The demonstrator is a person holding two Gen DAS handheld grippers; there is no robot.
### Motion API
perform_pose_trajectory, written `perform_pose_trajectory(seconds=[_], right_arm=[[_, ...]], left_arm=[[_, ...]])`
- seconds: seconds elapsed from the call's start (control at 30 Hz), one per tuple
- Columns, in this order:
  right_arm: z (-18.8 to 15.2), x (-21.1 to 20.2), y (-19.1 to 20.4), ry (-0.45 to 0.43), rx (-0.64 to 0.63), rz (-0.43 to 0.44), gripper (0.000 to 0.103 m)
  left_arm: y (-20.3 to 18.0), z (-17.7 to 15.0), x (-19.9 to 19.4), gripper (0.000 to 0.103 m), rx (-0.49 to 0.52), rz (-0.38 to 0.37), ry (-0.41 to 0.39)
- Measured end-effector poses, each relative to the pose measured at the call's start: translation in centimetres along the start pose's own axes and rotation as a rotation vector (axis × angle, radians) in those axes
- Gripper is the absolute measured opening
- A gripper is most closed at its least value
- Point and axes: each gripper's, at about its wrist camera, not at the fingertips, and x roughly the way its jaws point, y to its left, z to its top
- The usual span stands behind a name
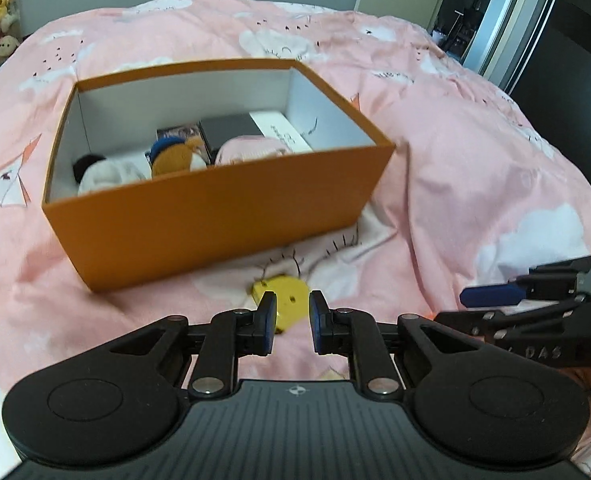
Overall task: Organize objects
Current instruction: 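Grasp the orange crocheted ball with the right tool while the left tool grasps the yellow tape measure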
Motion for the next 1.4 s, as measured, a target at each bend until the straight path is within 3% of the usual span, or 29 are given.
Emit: perform_pose_trajectory(seconds=[0.27, 0.33, 0.43, 0.47, 0.63, 0.77, 0.97, 1.27, 1.4], right_arm=[[-1.2, 2.2, 0.1, 0.078, -0.002, -0.019, 0.047], [-1.3, 2.9, -0.1, 0.103, 0.010, -0.002, 0.042], [-1.3, 2.7, -0.3, 0.090, 0.014, 0.006, 0.042], [-1.1, 2.3, -0.2, 0.074, 0.008, 0.008, 0.042], [1.7, 0.9, 0.3, -0.044, -0.054, 0.038, 0.042], [4.0, 2.7, -0.3, -0.080, -0.046, 0.013, 0.042], [3.8, 5.5, -1.9, -0.063, 0.009, 0.043, 0.042], [3.1, 7.6, -4.3, -0.020, 0.130, 0.131, 0.045], [3.1, 8.3, -4.6, -0.008, 0.144, 0.155, 0.046]], left_arm=[[-0.4, -1.8, 0.7, 0.019, -0.042, -0.017, 0.070], [-0.2, -1.8, 0.8, 0.019, -0.057, -0.026, 0.079], [0.2, -1.7, 1.2, 0.019, -0.080, -0.048, 0.088], [0.4, -1.6, 1.3, 0.021, -0.088, -0.054, 0.090], [1.1, 0.4, 1.8, 0.048, -0.137, -0.077, 0.026], [1.0, 1.8, 4.0, 0.052, -0.190, -0.074, 0.061], [-0.4, 1.0, 8.2, 0.053, -0.164, -0.003, 0.174], [-0.6, 1.2, 11.1, 0.053, -0.154, 0.095, 0.240], [-0.8, 1.4, 11.9, 0.060, -0.144, 0.118, 0.249]])
